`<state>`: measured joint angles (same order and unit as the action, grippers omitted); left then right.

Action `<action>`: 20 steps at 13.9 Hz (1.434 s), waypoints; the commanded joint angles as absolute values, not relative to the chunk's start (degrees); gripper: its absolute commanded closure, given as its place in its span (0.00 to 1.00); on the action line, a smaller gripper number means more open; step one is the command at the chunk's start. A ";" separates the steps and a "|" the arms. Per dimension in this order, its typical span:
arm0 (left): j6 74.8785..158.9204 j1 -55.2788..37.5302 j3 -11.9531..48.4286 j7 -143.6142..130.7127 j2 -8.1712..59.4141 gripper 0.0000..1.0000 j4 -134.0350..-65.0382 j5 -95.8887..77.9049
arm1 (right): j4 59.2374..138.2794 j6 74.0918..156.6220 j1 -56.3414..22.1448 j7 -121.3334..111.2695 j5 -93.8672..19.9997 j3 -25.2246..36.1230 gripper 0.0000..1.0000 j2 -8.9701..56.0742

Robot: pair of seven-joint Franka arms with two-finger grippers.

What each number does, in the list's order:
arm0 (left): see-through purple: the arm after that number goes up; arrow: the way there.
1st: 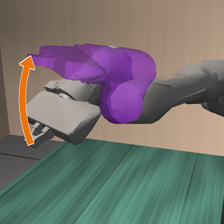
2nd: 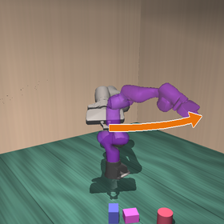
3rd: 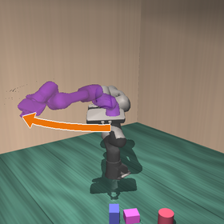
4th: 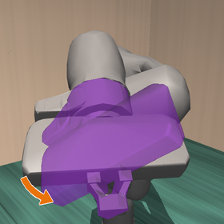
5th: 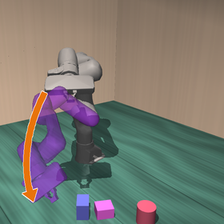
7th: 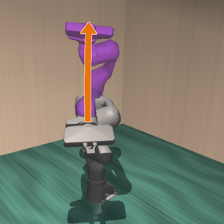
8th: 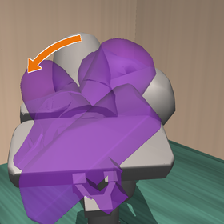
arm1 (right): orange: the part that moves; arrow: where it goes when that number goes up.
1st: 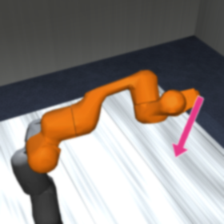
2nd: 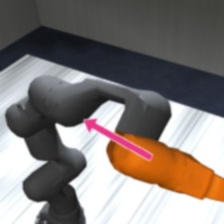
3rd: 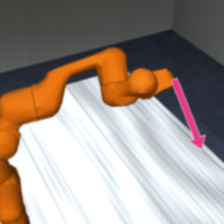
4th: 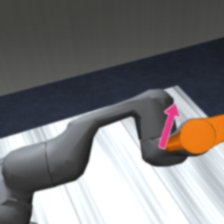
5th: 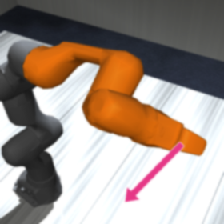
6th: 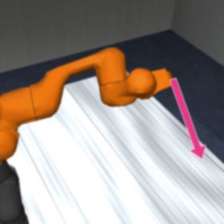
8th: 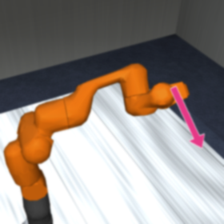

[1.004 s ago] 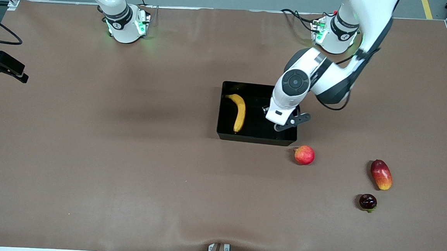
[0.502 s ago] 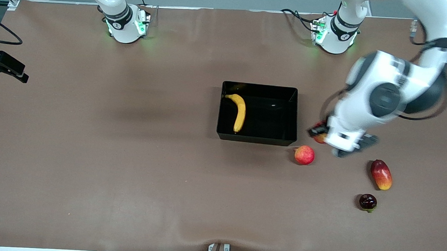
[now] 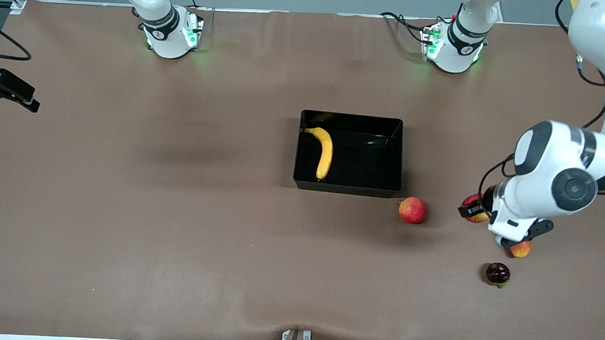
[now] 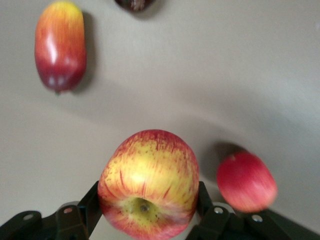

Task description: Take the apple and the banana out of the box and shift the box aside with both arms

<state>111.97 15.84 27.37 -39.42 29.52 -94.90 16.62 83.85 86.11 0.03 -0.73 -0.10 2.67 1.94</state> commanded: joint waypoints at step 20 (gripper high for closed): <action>113.67 12.04 31.53 -36.64 37.46 0.00 -83.84 20.04 | 82.88 85.34 -0.09 -0.79 -0.35 2.55 0.00 2.20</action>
<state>118.36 12.55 29.79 -34.51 42.79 -81.49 19.33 83.82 86.04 -0.05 -0.74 -0.10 2.58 1.94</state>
